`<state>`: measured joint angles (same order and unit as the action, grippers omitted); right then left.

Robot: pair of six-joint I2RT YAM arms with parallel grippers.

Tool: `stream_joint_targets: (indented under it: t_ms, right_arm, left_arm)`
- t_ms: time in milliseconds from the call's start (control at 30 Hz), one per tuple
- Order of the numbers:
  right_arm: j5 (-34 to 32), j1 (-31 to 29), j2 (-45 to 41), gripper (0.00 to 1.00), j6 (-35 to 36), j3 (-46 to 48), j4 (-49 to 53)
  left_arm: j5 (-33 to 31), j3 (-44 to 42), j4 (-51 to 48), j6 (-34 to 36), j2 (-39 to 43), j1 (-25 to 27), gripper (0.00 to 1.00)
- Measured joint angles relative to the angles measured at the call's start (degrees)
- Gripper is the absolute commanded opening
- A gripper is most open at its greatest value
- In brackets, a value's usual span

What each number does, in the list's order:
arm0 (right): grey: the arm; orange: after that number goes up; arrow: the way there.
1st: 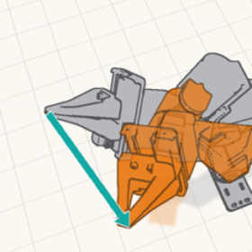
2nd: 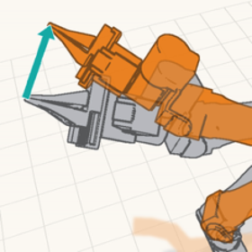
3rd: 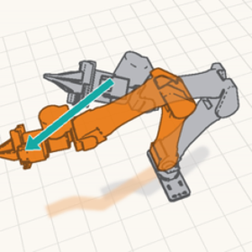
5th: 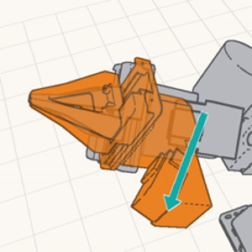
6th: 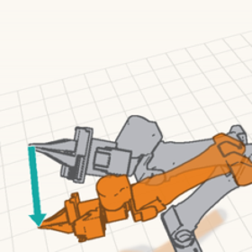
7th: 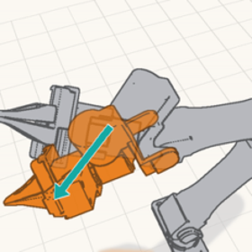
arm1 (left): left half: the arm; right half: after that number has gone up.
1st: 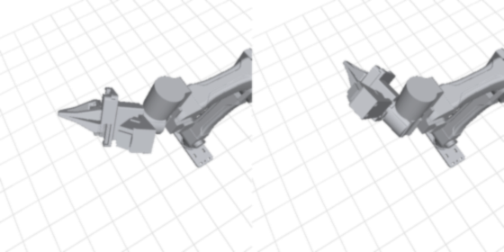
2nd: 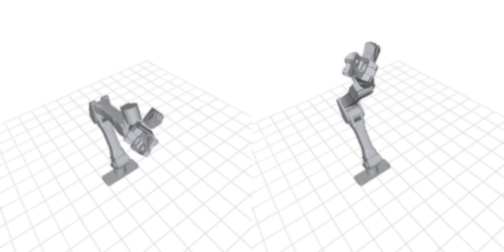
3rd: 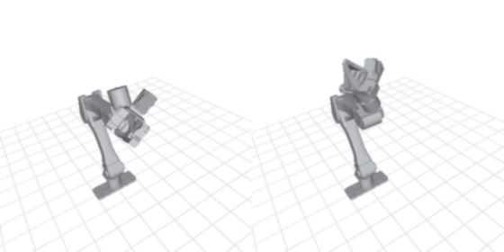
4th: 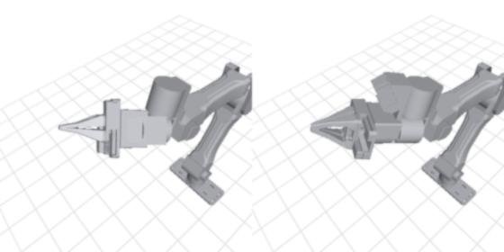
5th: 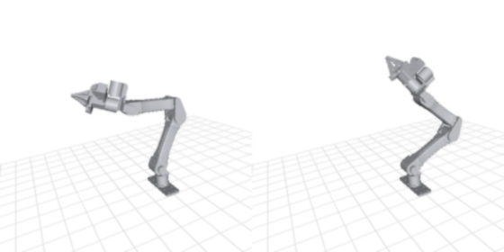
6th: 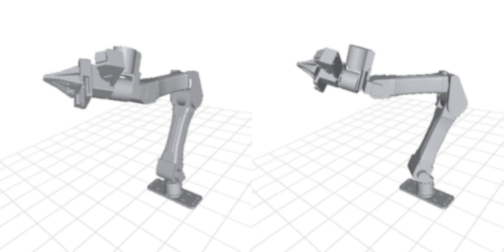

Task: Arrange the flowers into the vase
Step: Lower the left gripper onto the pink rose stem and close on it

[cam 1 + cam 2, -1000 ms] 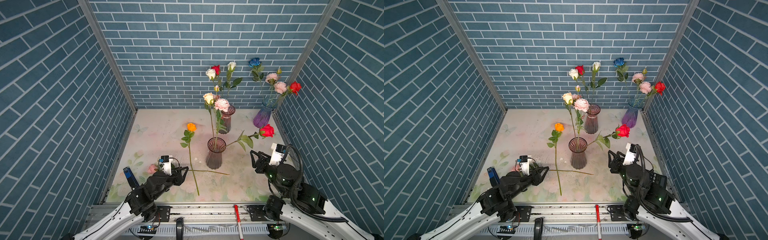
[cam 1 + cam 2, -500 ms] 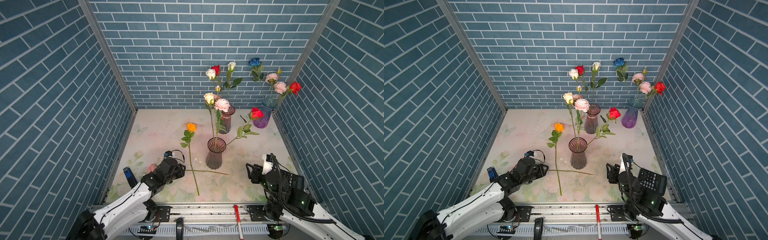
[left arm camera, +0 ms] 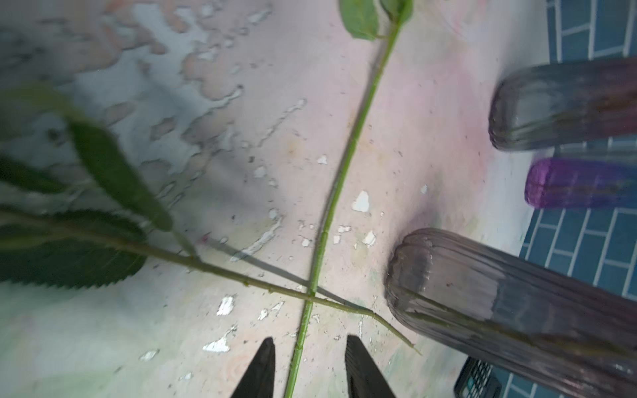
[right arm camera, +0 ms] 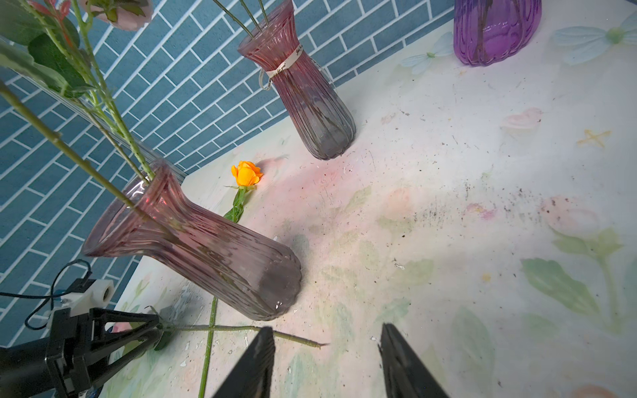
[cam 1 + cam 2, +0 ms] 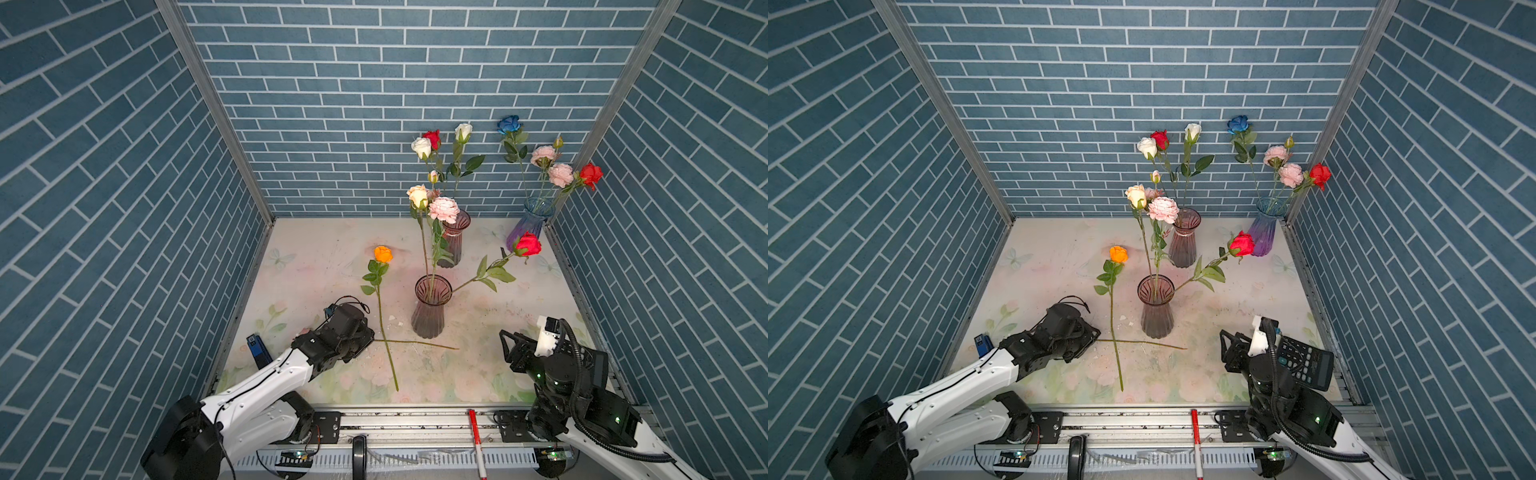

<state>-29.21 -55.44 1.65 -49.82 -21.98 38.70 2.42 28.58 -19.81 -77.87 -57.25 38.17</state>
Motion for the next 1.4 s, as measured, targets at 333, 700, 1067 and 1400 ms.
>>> stream_joint_targets:
  t_ms: [333, 700, 1067, 1400]
  right_arm:
    - [-0.3, 0.0, -1.0, 0.51, -0.5, 0.1, 0.4]
    - [-0.8, 0.0, -1.0, 0.5, -0.5, 0.1, 0.4]
    - [-1.0, 0.0, -1.0, 0.5, -0.5, 0.1, 0.5]
    - [-1.0, 0.0, -0.9, 0.46, 0.2, 0.0, 0.6]
  left_arm:
    - [-7.4, 6.6, -12.6, -16.0, -6.3, -1.2, 0.38]
    - [-7.4, 9.4, -11.3, -18.6, -18.9, -3.2, 0.37]
    - [-6.5, 10.0, -7.8, -19.2, -23.9, -5.1, 0.0]
    - [-8.6, 17.4, -15.5, -13.9, -13.4, -5.8, 0.0]
